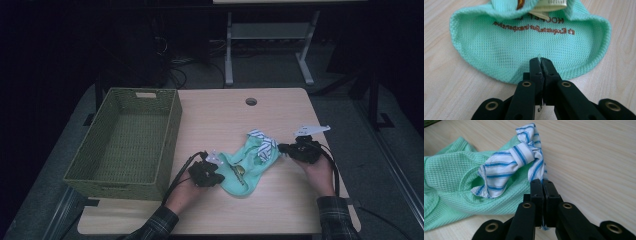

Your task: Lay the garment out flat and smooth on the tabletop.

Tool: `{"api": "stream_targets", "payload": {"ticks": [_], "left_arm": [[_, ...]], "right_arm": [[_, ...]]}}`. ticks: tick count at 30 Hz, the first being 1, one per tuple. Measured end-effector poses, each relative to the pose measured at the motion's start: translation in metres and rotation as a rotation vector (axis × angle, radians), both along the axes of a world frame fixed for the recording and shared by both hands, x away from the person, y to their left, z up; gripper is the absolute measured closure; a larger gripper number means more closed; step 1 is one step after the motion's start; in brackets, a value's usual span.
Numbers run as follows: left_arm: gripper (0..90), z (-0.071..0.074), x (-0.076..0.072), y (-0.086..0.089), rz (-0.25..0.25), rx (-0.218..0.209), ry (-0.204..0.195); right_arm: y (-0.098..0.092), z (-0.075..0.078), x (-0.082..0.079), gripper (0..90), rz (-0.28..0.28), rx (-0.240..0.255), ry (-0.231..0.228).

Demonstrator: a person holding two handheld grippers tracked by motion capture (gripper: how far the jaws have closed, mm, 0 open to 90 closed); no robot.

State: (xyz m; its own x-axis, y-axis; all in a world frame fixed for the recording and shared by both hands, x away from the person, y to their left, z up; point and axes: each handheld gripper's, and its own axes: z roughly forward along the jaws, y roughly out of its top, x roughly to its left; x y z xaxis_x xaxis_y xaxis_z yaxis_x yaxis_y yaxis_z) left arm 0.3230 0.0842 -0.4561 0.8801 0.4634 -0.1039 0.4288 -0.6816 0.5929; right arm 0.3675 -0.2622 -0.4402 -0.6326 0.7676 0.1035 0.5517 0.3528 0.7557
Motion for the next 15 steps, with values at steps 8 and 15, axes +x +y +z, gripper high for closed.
{"api": "stream_targets", "payload": {"ticks": [8,15], "left_arm": [[88.0,0.000,0.000,0.000,0.001,0.000,-0.002],[88.0,0.000,0.000,-0.001,0.000,0.001,-0.003]], "right_arm": [[-0.022,-0.001,-0.001,88.0,-0.060,-0.010,0.003],[-0.025,-0.015,0.003,88.1,-0.100,-0.048,0.067]]}}
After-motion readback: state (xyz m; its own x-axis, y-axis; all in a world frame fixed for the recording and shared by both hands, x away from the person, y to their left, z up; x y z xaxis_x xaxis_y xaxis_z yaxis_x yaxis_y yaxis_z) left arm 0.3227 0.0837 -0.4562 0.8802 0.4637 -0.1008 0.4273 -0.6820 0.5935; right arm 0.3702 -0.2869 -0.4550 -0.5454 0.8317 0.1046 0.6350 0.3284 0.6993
